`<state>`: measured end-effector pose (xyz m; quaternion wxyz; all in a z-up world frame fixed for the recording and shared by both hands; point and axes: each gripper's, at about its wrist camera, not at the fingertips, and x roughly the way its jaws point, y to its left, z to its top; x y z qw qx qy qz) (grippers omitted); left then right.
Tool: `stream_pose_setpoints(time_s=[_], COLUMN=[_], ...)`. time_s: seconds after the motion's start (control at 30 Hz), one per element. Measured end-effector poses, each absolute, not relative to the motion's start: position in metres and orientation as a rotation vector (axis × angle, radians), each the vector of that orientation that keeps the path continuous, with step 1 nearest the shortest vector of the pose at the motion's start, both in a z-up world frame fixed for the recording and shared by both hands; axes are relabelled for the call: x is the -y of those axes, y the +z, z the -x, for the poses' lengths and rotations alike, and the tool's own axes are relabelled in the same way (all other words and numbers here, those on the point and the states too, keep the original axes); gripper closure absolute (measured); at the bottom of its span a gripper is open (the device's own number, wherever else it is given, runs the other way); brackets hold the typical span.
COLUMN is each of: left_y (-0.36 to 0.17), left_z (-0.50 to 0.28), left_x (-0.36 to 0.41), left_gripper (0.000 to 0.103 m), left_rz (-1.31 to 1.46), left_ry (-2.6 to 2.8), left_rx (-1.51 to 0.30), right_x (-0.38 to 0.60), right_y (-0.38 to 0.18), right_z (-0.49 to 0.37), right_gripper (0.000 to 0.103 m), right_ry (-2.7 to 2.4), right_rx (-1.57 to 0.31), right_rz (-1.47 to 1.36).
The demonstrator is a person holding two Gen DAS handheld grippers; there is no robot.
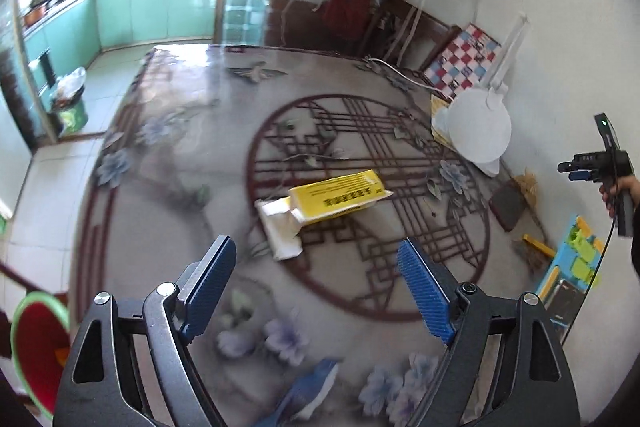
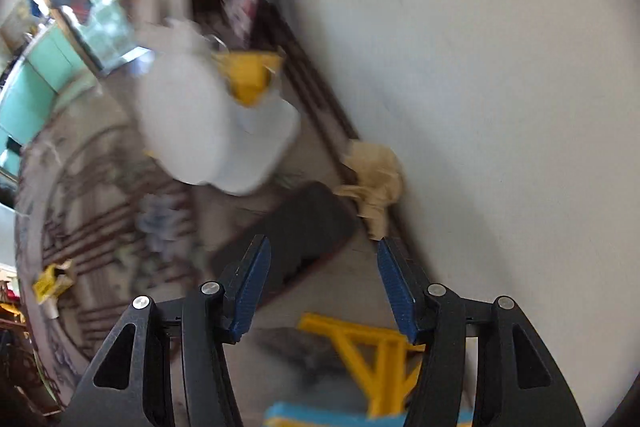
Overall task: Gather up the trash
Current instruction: 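Grasp yellow carton box with left tool while right tool grasps tan crumpled paper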
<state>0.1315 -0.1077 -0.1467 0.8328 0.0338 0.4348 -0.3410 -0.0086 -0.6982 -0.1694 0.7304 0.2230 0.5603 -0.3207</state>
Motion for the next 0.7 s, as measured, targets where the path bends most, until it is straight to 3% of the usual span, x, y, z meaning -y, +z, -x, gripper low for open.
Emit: stream_pose_setpoints(time_s=[0.2,0.5,0.53,0.57,0.6,0.63,0.7], left_y=[-0.167,-0.198,-0.204,-0.209,-0.214,-0.22,-0.229], left_z=[-0.147,-0.191,-0.194,-0.196,-0.198,-0.198,-0.198], left_x=[0.185,0.231,0.234,0.236,0.239,0.242,0.246], left_gripper=[0.02,0.02,0.02,0.02,0.02,0.02,0.02], left_rz=[-0.332,-0.447,-0.457,-0.464,-0.471,-0.477,-0.477], left_ry=[-0.783,-0.841,-0.847,-0.853,-0.858,-0.862,-0.876], left_rx=[-0.877,-0.972,-0.997,-1.021,-1.044,-1.07,-1.107], right_x=[0.76,0.779,0.779,0.78,0.781,0.78,0.777], right_y=[-0.239,-0.287,-0.288,-0.286,-0.284,-0.281,-0.27], right_z=[0.005,-0.029,-0.03,-0.032,-0.033,-0.035,-0.039], right_gripper=[0.049,0.052,0.057,0.073,0.081,0.098,0.1], right_ry=[-0.722,-0.649,-0.641,-0.638,-0.626,-0.627,-0.607], right_rx=[-1.415,-1.453,-1.447,-1.429,-1.415,-1.414,-1.388], right_rz=[-0.519,-0.581,-0.58,-0.581,-0.59,-0.579,-0.557])
